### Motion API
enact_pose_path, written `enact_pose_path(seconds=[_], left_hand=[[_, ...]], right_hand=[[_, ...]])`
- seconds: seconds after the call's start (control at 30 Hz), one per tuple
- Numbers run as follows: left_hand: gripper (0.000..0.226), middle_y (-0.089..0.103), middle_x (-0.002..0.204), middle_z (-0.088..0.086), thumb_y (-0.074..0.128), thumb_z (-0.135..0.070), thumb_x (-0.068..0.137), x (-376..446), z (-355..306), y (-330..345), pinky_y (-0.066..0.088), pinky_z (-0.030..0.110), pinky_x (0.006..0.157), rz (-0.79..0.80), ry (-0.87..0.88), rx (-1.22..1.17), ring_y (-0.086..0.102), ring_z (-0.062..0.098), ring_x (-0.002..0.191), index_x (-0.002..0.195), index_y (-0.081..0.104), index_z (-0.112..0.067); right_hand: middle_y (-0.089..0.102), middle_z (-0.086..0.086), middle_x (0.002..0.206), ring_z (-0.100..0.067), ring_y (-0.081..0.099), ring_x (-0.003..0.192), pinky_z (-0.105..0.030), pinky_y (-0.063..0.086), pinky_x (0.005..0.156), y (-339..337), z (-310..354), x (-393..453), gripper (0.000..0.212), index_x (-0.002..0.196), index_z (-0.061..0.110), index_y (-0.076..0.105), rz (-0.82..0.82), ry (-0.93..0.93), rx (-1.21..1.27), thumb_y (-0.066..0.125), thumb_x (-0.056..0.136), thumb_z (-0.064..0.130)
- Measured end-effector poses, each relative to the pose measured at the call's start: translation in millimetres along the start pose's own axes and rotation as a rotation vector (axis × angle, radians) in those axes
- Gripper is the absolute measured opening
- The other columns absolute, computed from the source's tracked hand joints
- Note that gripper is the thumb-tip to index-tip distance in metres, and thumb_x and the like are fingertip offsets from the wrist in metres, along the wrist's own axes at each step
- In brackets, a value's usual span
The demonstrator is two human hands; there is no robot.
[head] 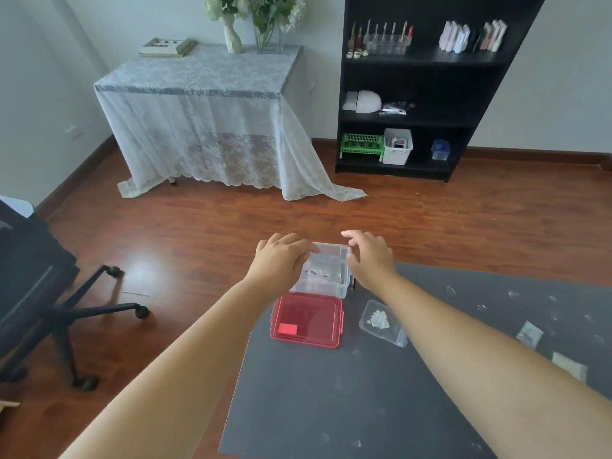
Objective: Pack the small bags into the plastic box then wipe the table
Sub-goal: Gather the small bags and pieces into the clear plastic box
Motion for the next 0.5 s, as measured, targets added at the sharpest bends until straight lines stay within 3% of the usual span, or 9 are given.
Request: enact_pose_path(seconds=[0.07, 0.17, 0.33, 0.5], left_hand=[[0.029, 0.059, 0.104, -0.015, 0.043, -0.023, 0.098, 17, 1, 11, 0.026, 0.034, 0.083, 0.048, -0.030, -0.028, 0.048, 0.022, 0.107, 0.110, 0.063, -0.040], [0.031, 0.049, 0.092, -0.018, 0.040, -0.023, 0.098, 36, 2, 29, 0.024, 0.034, 0.084, 0.119, -0.092, -0.063, 0.045, 0.023, 0.106, 0.112, 0.062, -0.041], [0.035, 0.058, 0.122, -0.013, 0.035, -0.024, 0.098, 42, 14, 60, 0.022, 0.036, 0.086, 0.215, -0.206, -0.045, 0.040, 0.023, 0.116, 0.112, 0.061, -0.042], [0.038, 0.054, 0.130, -0.012, 0.033, -0.024, 0.098, 30, 19, 76, 0.023, 0.040, 0.094, 0.287, -0.194, 0.135, 0.035, 0.024, 0.117, 0.120, 0.058, -0.042]], right_hand=[[0.059, 0.003, 0.111, -0.022, 0.046, 0.107, -0.040, 0.036, 0.091, -10, -15, -14, 0.045, 0.126, 0.027, 0.055, -0.106, 0.042, 0.093, 0.052, 0.086, 0.006], [0.057, 0.005, 0.109, -0.021, 0.046, 0.109, -0.043, 0.041, 0.096, -21, -39, -38, 0.043, 0.126, 0.024, 0.056, -0.134, 0.087, 0.160, 0.052, 0.087, 0.005], [0.055, 0.005, 0.105, -0.022, 0.048, 0.108, -0.039, 0.042, 0.093, -32, -82, -78, 0.041, 0.125, 0.023, 0.057, -0.143, 0.192, 0.131, 0.052, 0.087, 0.006], [0.055, 0.007, 0.105, -0.021, 0.049, 0.105, -0.037, 0.044, 0.085, -40, -117, -99, 0.041, 0.124, 0.026, 0.055, -0.146, 0.359, 0.081, 0.053, 0.087, 0.009]])
Point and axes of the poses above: each hand's wrist, its own x-axis towards the middle knuckle, its own y-axis out of the palm, z = x × y, the point moved 2 cm from there along x, towards the middle knuckle
